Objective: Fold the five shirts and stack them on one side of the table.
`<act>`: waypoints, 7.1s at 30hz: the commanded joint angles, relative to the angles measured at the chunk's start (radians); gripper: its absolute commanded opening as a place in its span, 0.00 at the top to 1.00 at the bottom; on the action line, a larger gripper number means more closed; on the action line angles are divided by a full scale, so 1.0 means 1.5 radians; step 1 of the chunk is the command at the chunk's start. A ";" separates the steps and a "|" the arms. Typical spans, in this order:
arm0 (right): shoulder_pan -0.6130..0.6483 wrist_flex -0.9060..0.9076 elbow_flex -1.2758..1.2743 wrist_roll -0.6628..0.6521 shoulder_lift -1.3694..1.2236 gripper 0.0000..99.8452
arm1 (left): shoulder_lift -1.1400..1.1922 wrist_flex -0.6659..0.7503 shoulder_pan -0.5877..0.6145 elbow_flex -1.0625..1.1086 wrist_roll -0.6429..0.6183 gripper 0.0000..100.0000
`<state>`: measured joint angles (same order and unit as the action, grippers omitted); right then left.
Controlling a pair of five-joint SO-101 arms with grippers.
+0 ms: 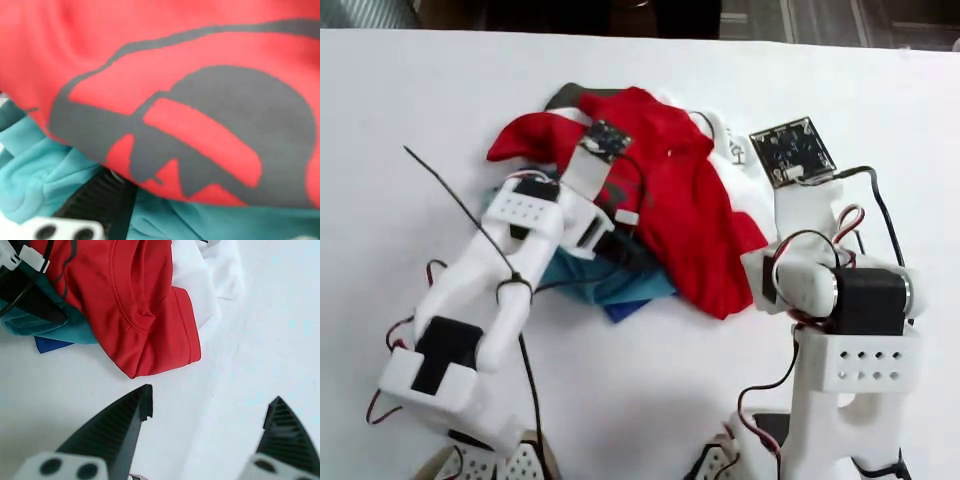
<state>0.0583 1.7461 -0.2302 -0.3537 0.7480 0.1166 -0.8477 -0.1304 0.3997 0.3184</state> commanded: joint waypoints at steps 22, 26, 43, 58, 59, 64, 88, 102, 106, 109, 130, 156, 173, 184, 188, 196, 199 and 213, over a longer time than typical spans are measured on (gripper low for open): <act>-0.006 0.011 0.002 -0.004 0.016 0.65 | 0.083 -0.077 0.341 -0.152 -0.008 0.97; -0.007 0.011 0.002 -0.004 0.013 0.65 | 0.083 -0.154 0.487 -0.317 -0.008 0.97; -0.005 0.010 0.006 0.000 0.013 0.65 | 0.089 -0.342 0.736 -0.671 -0.008 0.97; -0.004 0.010 0.003 -0.006 0.011 0.65 | 0.082 -0.625 0.508 -0.646 -0.077 0.60; -0.004 0.010 0.003 -0.011 0.011 0.65 | 0.082 -0.623 0.481 -0.645 -0.091 0.60; -0.004 0.010 0.002 -0.046 0.011 0.65 | 0.093 -0.608 0.291 -0.618 -0.163 0.60; -0.004 0.011 0.003 -0.052 0.011 0.65 | 0.573 -0.622 0.252 -0.870 -0.179 0.96; -0.004 -0.010 0.005 -0.050 0.011 0.65 | 0.360 -0.624 0.623 -0.932 -0.029 0.97; -0.004 -0.022 0.004 -0.049 0.011 0.65 | 0.250 -0.616 0.715 -0.931 -0.007 0.97; -0.004 -0.028 0.003 -0.049 0.011 0.65 | 0.194 -0.593 0.780 -0.928 -0.003 0.97; -0.004 -0.032 0.003 -0.051 0.011 0.65 | 0.175 -0.577 0.781 -0.900 -0.008 0.48; -0.004 -0.024 0.002 -0.047 0.016 0.65 | 0.182 -0.411 0.148 -0.478 -0.140 0.49; -0.004 -0.018 0.002 -0.047 0.016 0.65 | 0.310 -0.356 0.171 -0.386 0.007 0.90; -0.004 -0.018 0.002 -0.047 0.014 0.65 | 0.338 -0.548 0.281 -0.676 -0.009 0.98; -0.004 -0.018 0.002 -0.047 0.012 0.65 | 0.334 -0.628 0.347 -0.848 -0.009 0.98; -0.004 -0.022 0.002 -0.047 0.011 0.65 | 0.220 -0.625 0.569 -0.986 -0.009 0.98; -0.004 -0.029 0.002 -0.047 0.011 0.65 | 0.159 -0.625 0.663 -1.016 -0.009 0.98; 0.020 -0.074 0.002 -0.046 0.011 0.65 | 0.042 -0.624 0.921 -1.038 -0.012 0.98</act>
<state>0.0598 1.6525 -0.2302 -0.4258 0.7480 0.2378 -1.7699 1.2060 -1.1408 0.3092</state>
